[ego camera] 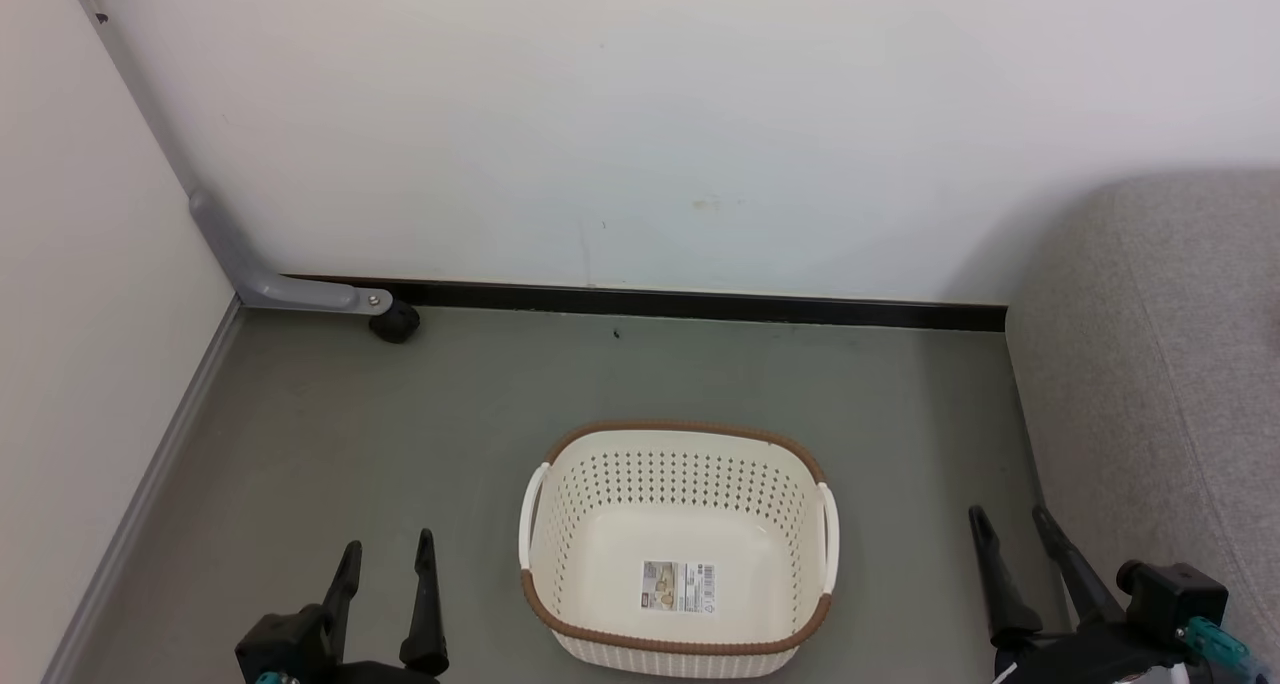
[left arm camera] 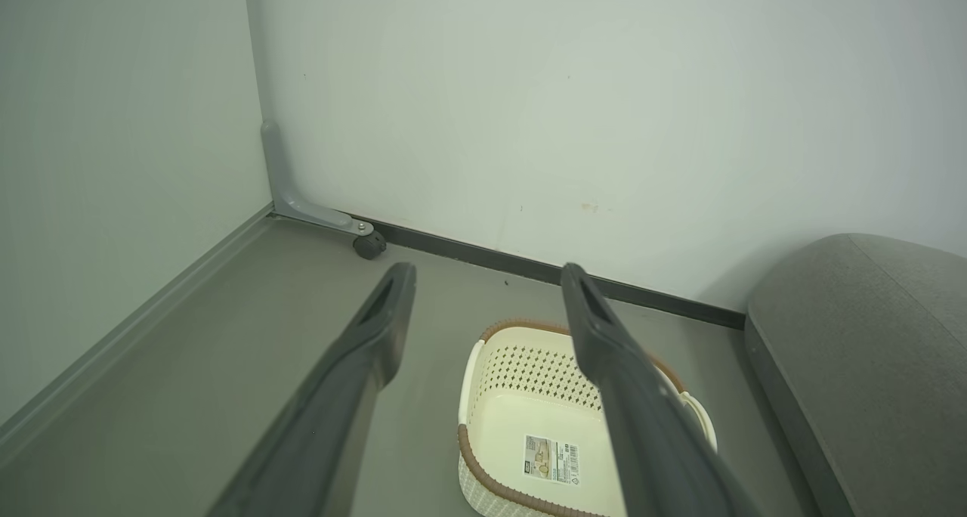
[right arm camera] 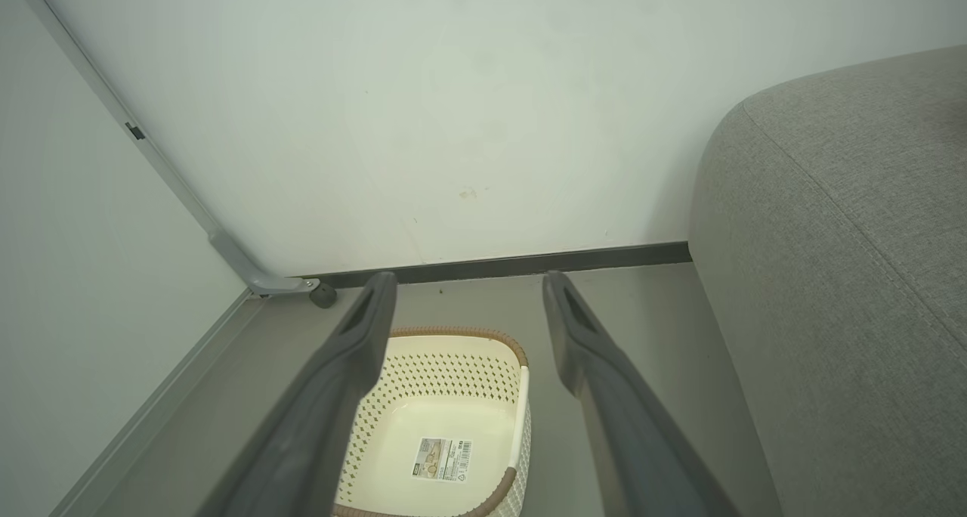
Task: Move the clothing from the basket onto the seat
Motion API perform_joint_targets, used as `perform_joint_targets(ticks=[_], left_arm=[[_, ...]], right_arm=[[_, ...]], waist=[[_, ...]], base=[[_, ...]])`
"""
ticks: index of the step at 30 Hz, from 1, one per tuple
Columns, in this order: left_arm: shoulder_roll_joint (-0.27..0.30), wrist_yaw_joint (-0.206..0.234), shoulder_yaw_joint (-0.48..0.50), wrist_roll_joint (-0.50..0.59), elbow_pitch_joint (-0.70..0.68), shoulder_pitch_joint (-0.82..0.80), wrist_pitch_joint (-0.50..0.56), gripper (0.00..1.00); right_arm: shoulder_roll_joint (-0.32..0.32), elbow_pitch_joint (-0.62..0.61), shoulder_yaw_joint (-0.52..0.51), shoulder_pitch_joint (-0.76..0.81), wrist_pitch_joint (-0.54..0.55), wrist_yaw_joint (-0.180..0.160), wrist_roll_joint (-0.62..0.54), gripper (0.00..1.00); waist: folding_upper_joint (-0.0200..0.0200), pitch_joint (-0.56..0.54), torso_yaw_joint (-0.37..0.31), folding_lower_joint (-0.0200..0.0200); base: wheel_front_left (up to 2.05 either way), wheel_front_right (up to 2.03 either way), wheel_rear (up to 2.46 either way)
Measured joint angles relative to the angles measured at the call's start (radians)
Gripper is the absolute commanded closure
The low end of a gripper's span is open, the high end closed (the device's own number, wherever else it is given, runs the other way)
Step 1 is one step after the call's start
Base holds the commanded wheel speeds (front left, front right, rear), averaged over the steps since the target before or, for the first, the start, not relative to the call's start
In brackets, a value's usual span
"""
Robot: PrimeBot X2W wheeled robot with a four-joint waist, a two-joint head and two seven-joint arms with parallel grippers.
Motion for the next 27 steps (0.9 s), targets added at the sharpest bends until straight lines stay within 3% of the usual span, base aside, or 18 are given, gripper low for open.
perform_joint_targets(ticks=[9, 10, 18, 27], left_arm=[[-0.001, -0.010, 0.013, 0.009, 0.005, 0.017, 0.000, 0.00], [0.000, -0.015, 0.016, 0.010, 0.006, 0.019, 0.000, 1.00], [-0.012, -0.017, 0.017, -0.008, 0.057, 0.058, 0.011, 1.00], [-0.016, -0.028, 0.049, -0.098, 0.056, 0.057, 0.047, 1.00]], right_arm=[[0.010, -0.014, -0.010, 0.017, 0.000, 0.000, -0.017, 0.00], [0.012, -0.014, -0.009, 0.017, 0.000, 0.000, -0.020, 1.00], [0.029, 0.038, -0.010, 0.061, 0.010, 0.000, -0.007, 1.00], [0.032, 0.031, -0.037, 0.057, 0.045, 0.000, 0.105, 1.00]], waist=[[0.0000, -0.003, -0.016, 0.0001], [0.0000, -0.003, -0.018, 0.0002], [0.0000, -0.003, -0.020, 0.0002], [0.0000, 0.000, -0.033, 0.0002]], base=[[0.00, 0.00, 0.00], [0.00, 0.00, 0.00], [0.00, 0.00, 0.00], [0.00, 0.00, 0.00]])
